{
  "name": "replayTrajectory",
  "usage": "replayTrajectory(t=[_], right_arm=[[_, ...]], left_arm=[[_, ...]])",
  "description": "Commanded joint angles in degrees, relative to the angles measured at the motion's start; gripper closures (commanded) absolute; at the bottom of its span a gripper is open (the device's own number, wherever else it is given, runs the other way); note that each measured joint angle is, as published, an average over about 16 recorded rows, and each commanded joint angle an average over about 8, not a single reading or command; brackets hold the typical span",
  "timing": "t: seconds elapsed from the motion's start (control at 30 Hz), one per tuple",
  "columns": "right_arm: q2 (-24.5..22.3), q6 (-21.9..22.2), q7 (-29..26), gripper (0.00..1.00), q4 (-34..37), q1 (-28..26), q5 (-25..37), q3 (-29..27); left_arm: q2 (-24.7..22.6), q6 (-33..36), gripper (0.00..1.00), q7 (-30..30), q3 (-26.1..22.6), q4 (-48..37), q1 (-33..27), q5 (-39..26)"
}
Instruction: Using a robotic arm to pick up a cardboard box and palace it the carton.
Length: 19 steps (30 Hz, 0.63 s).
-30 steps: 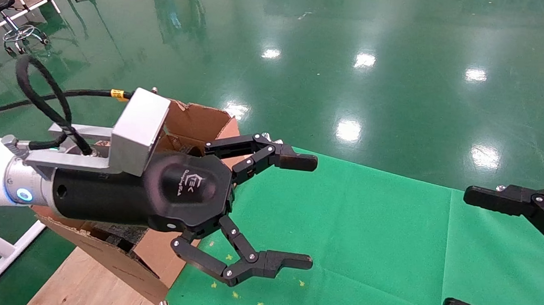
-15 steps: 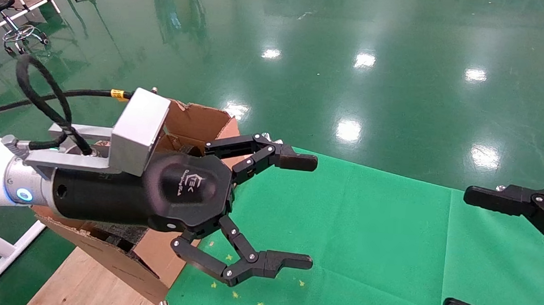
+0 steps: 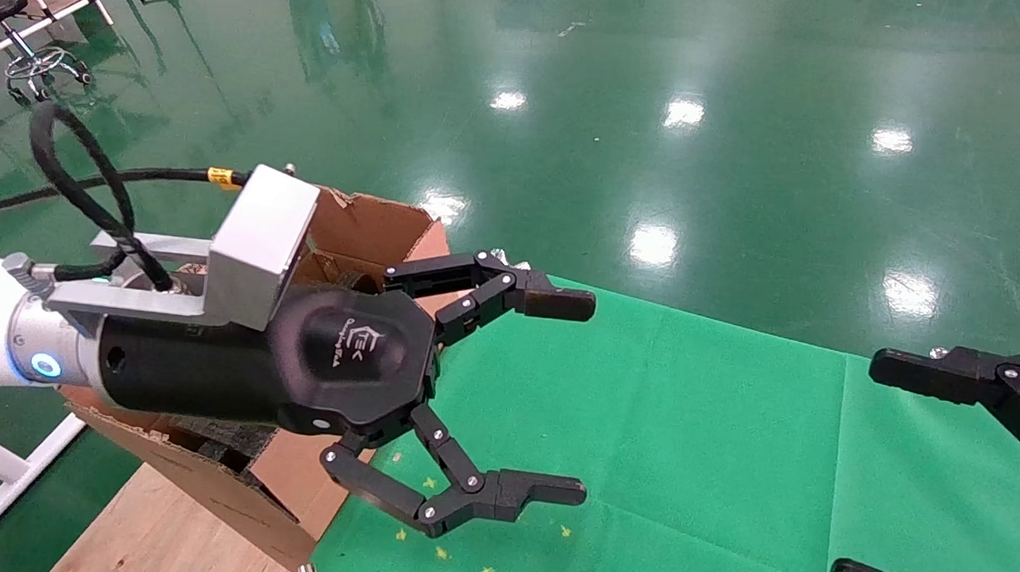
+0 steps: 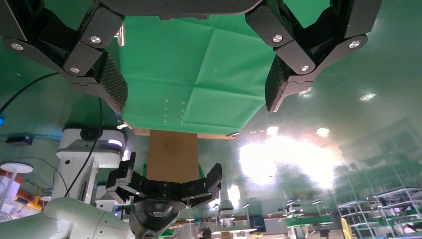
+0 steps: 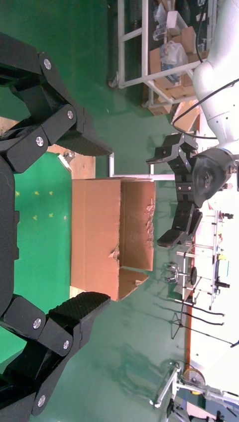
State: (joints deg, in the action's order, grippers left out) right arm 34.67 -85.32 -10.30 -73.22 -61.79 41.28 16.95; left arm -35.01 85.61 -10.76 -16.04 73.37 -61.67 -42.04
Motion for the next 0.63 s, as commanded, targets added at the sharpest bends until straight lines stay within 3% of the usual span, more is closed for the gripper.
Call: replayTrajectory(t=[0.03,0.63], right_arm=[[0.00,0.00,0.00,0.00,0.00,0.00,0.00,0.00],[0.00,0.00,0.00,0.00,0.00,0.00,0.00,0.00]], left_arm=[[0.00,0.00,0.00,0.00,0.00,0.00,0.00,0.00],[0.00,0.00,0.00,0.00,0.00,0.00,0.00,0.00]])
